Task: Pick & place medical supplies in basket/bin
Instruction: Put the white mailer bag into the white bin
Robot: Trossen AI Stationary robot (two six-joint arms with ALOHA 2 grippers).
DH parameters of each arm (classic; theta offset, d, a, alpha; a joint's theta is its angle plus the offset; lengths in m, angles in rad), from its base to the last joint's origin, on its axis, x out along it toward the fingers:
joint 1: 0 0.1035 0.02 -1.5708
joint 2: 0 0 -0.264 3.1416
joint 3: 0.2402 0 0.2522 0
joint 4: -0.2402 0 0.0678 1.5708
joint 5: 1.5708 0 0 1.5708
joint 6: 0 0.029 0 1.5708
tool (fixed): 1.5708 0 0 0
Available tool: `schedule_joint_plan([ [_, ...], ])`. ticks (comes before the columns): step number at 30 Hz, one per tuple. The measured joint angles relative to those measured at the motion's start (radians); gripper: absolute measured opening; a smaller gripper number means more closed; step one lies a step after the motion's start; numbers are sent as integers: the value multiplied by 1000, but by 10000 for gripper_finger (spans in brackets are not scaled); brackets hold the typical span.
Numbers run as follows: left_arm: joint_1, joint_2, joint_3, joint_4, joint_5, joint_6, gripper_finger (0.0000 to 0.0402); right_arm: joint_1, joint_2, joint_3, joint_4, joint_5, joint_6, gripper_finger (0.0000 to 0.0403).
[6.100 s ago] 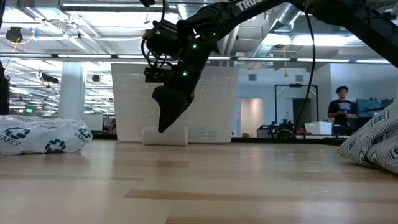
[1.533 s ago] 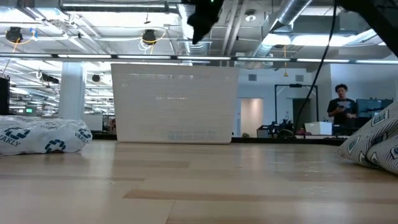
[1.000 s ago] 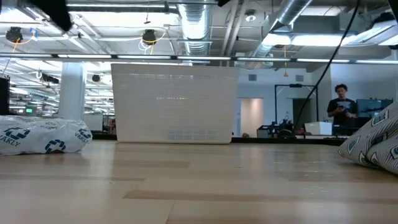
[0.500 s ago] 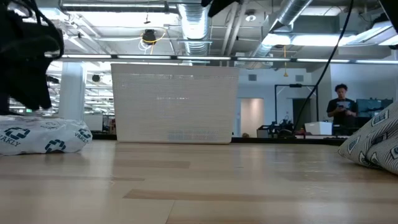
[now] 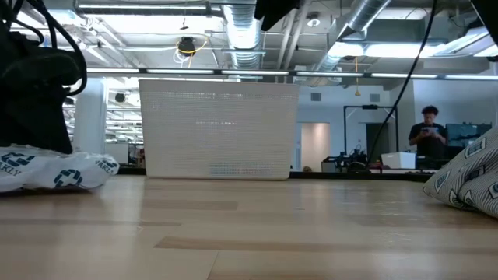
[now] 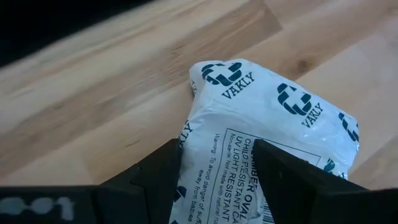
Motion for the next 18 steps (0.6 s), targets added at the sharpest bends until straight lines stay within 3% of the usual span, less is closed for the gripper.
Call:
schedule_joint_plan([
  [11, 48, 10, -2, 323, -26, 250, 192, 1, 8, 0, -1, -16, 30, 235],
  [18, 115, 131, -1, 515, -10, 408, 192, 18, 8, 0, 4, -107, 159, 235],
])
